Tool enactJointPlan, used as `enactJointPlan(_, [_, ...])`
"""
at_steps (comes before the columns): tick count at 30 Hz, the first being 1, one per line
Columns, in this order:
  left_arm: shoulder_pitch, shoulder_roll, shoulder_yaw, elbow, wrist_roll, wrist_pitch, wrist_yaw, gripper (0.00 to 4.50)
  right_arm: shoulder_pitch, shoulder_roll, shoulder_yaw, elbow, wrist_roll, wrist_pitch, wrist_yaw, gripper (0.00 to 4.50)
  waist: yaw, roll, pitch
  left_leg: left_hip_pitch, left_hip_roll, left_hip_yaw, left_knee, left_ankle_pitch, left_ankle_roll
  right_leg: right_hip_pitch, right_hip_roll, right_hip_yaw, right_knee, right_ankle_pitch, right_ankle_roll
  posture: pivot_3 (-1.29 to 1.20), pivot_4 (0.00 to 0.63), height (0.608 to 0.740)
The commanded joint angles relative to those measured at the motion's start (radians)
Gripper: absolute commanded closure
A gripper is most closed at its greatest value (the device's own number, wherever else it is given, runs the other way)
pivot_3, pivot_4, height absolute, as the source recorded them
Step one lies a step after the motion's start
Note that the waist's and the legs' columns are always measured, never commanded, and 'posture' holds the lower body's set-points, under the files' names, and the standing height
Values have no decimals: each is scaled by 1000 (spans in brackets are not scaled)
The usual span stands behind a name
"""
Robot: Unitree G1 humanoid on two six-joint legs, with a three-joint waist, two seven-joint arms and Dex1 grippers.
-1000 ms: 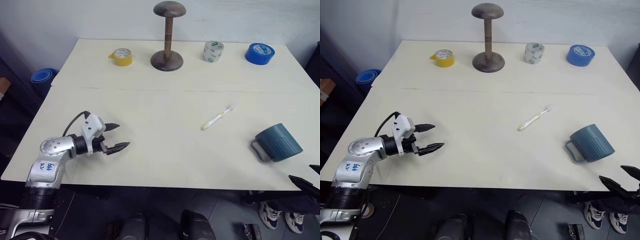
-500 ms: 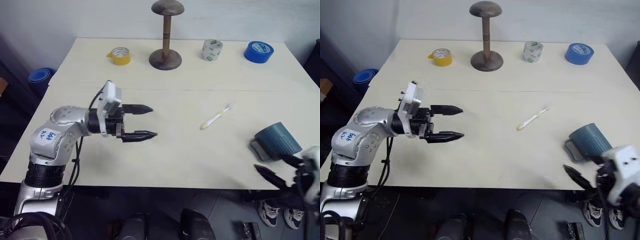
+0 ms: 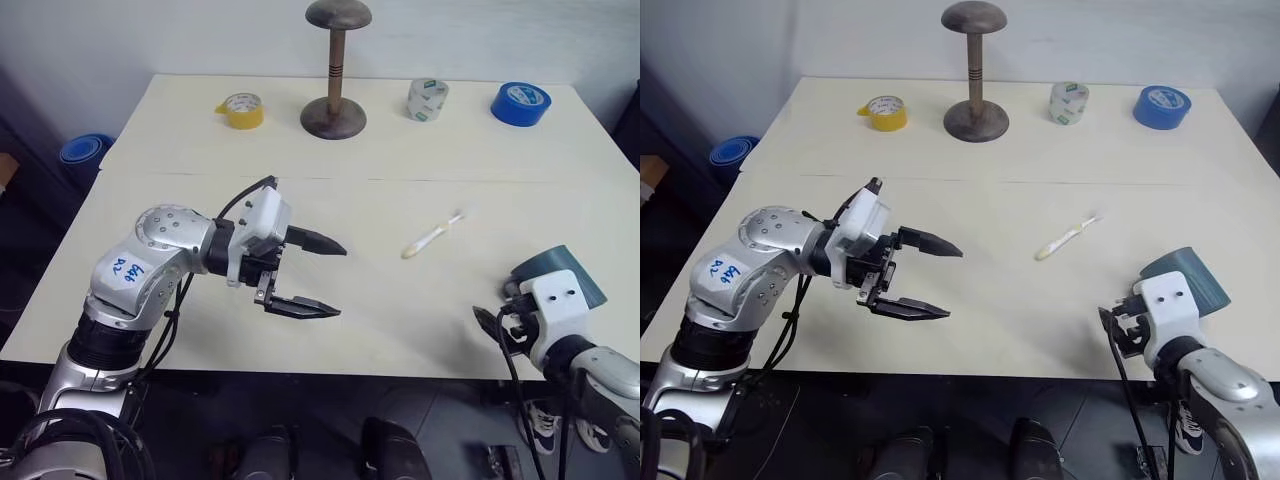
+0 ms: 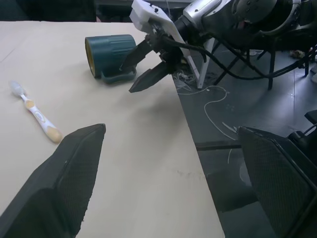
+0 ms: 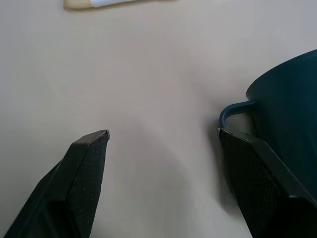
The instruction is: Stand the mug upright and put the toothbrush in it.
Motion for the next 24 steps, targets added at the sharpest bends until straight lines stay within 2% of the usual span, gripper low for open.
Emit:
enactJointPlan(1, [5, 3, 6, -20, 6, -26, -7, 0, -50, -14, 26, 19, -45, 13, -19, 880, -1, 0, 0, 0, 0, 1, 0, 0, 0, 0, 0, 0, 0, 0, 0, 0, 150, 740])
enactJointPlan(10, [-1, -4, 21, -24, 2, -24, 16, 0, -145, -27, 55, 133, -119, 77, -23, 880, 2, 0, 0, -1, 0, -1, 0, 0, 0, 0, 0, 0, 0, 0, 0, 0, 150, 740])
enactJointPlan(13, [0, -3, 23, -28, 0, -23, 22, 0, -154, -17, 47, 181, -139, 81, -29, 1435, 1, 0, 0, -1, 0, 0, 0, 0, 0, 0, 0, 0, 0, 0, 0, 0, 150, 740])
enactJointPlan(14, [0, -2, 25, -29, 0, -24, 24, 0, -156, -11, 43, 191, -140, 88, -30, 1754, 0, 0, 0, -1, 0, 0, 0, 0, 0, 0, 0, 0, 0, 0, 0, 0, 150, 740])
enactJointPlan(22, [1, 3, 35, -32, -4, -23, 39, 0, -154, -5, 49, 235, -154, 87, -9, 1754, 0, 0, 0, -1, 0, 0, 0, 0, 0, 0, 0, 0, 0, 0, 0, 0, 150, 740])
enactJointPlan(24, [1, 4, 36, -34, -5, -23, 42, 0, -149, -6, 54, 247, -156, 75, -1, 2411, 0, 0, 0, -1, 0, 0, 1, 0, 0, 0, 0, 0, 0, 0, 0, 0, 150, 740])
